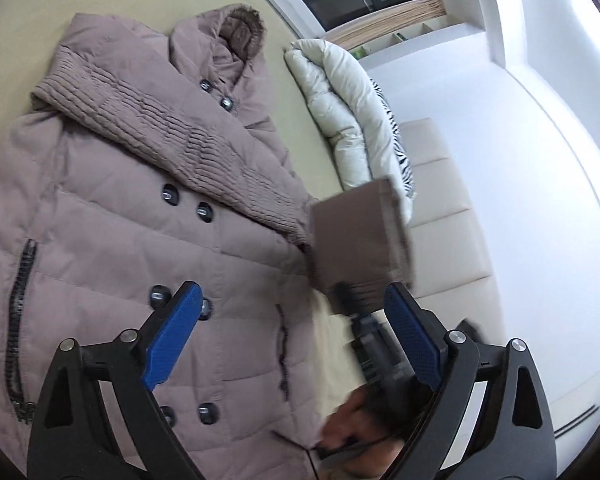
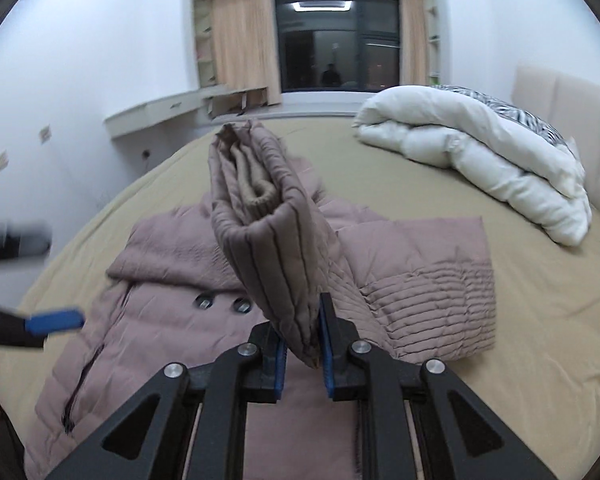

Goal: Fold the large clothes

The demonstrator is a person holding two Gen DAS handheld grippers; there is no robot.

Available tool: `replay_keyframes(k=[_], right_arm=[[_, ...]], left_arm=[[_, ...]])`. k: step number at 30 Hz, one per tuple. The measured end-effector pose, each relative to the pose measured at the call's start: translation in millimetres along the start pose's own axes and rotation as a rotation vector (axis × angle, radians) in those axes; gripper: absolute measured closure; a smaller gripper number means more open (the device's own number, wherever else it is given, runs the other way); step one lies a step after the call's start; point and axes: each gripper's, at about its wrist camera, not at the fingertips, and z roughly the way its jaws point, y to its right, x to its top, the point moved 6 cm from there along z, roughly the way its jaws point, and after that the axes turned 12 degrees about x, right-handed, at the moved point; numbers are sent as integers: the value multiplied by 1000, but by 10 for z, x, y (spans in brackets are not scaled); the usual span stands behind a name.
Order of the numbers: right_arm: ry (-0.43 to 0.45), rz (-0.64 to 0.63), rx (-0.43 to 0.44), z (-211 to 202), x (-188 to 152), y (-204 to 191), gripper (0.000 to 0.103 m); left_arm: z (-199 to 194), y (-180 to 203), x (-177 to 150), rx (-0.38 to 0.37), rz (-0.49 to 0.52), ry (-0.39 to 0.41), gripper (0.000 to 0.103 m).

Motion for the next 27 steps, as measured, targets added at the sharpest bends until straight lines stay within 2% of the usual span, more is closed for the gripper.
replay_keyframes(k=[5, 9, 13, 14, 15, 16, 17, 19, 20, 21, 22, 23, 25, 27], right_arm=[[-52, -136, 18, 121, -163, -419, 86], [-76, -225, 22, 183, -265, -615, 86], [-83, -259, 34, 191, -330, -730, 86], [-82, -260, 36, 168, -346, -770, 86], [-80, -257, 38, 167, -348, -777, 86], [-78, -249, 39, 165, -341, -772, 85], [-79, -239, 44, 180, -330, -756, 82], [-81, -210, 69, 173, -346, -739, 77], [-75, -202, 73, 153, -343, -725, 71], [-66, -187, 87, 134, -342, -716, 62], [-55, -162, 108, 112, -338, -698, 44], [-35, -125, 135, 75, -321, -668, 32], [-2, -33, 179, 1, -289, -532, 26], [-1, 87, 208, -6, -274, -298, 25]], left_arm=[[86, 205, 160, -43, -1, -51, 9], [181, 311, 325, -4, 38, -72, 9], [412, 300, 350, 48, 79, -143, 11], [487, 239, 344, 57, 61, -168, 27], [570, 182, 328, 65, 44, -192, 36], [626, 110, 317, 65, 26, -215, 51], [651, 62, 311, 54, 11, -223, 62], [703, -39, 298, 68, 4, -227, 75], [701, -75, 307, 68, -6, -223, 82], [710, -109, 323, 69, -12, -214, 84], [687, -156, 382, 73, -21, -192, 86], [662, -196, 450, 68, -28, -172, 87], [501, -229, 679, 59, -19, -117, 87], [346, -238, 902, 83, 22, -66, 87]])
